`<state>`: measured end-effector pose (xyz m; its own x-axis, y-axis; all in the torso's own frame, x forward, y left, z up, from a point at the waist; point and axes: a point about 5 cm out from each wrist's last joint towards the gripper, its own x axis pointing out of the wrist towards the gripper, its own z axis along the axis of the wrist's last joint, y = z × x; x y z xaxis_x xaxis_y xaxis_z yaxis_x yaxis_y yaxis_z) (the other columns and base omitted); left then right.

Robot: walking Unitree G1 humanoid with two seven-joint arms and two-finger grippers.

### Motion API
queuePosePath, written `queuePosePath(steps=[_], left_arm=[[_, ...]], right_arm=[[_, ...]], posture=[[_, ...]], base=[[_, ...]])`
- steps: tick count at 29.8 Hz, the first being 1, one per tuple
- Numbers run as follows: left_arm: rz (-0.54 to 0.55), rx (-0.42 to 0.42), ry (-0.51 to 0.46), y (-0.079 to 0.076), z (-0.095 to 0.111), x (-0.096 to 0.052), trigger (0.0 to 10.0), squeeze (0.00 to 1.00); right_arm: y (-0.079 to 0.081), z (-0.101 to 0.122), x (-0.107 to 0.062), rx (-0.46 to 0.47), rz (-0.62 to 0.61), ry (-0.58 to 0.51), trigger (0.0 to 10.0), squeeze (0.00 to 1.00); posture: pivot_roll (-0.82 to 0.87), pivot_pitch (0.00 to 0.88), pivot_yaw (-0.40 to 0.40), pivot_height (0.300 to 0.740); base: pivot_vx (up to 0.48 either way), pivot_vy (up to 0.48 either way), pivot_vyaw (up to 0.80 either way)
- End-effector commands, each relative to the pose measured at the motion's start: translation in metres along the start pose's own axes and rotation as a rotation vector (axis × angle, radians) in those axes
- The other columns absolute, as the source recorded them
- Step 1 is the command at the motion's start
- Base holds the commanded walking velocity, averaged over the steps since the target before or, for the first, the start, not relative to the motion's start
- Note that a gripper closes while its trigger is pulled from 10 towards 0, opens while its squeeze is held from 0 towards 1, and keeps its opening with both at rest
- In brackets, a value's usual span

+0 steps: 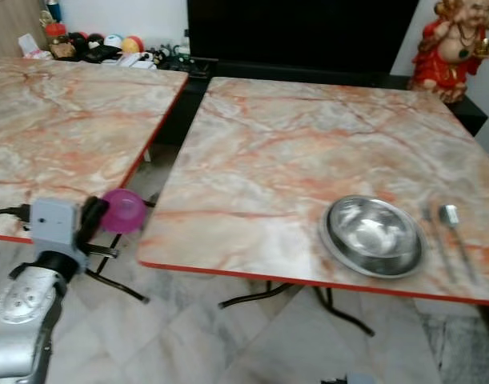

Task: Setting the table

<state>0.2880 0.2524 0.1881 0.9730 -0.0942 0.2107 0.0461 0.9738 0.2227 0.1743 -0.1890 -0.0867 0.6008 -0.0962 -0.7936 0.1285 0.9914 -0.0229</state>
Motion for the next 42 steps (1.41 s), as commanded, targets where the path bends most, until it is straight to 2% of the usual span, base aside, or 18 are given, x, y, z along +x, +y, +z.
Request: queuePosePath(steps=[1, 11, 16, 18, 20, 34, 42], left_arm=[[0.002, 0.016, 0.010, 0.0038, -0.0024, -0.0019, 10.0, 0.00], [0.011, 0.024, 0.009, 0.0066, -0.0022, 0.0016, 10.0, 0.00], [0.019, 0.005, 0.037, 0.0084, -0.0057, 0.0023, 10.0, 0.00], [0.041, -0.044, 0.021, 0.0104, -0.0046, 0.0019, 10.0, 0.00], [0.047, -0.056, 0.007, 0.0110, -0.0025, 0.0014, 10.0, 0.00], [0.041, -0.060, 0.008, 0.0116, -0.0001, 0.0000, 10.0, 0.00], [0.032, -0.069, 0.003, 0.0100, 0.0009, 0.0006, 10.0, 0.00]], right_arm=[[0.0059, -0.0019, -0.0002, 0.018, 0.010, 0.005, 10.0, 0.00], [0.0049, -0.0037, -0.0006, 0.019, 0.006, 0.009, 10.0, 0.00], [0.0048, -0.0029, -0.0005, 0.018, 0.008, 0.007, 10.0, 0.00], [0.0045, -0.0024, -0.0003, 0.017, 0.008, 0.006, 10.0, 0.00], [0.0043, -0.0022, -0.0003, 0.016, 0.007, 0.005, 10.0, 0.00], [0.0046, 0.0005, 0.0003, 0.006, 0.014, 0.000, 10.0, 0.00], [0.0040, -0.0019, -0.0001, 0.002, 0.013, 0.009, 10.0, 0.00]], posture=[[0.15, 0.071, -0.021, 0.740], [0.15, 0.057, -0.023, 0.740], [0.15, 0.068, -0.025, 0.740], [0.15, 0.078, -0.029, 0.740], [0.15, 0.083, -0.032, 0.740], [0.16, 0.103, -0.041, 0.740], [0.16, 0.103, -0.043, 0.740]], base=[[0.000, -0.469, 0.00], [0.000, -0.450, 0.00], [0.000, 0.000, 0.00], [0.000, 0.000, 0.00], [0.000, 0.000, 0.00], [0.000, 0.000, 0.00], [0.273, 0.000, 0.00]])
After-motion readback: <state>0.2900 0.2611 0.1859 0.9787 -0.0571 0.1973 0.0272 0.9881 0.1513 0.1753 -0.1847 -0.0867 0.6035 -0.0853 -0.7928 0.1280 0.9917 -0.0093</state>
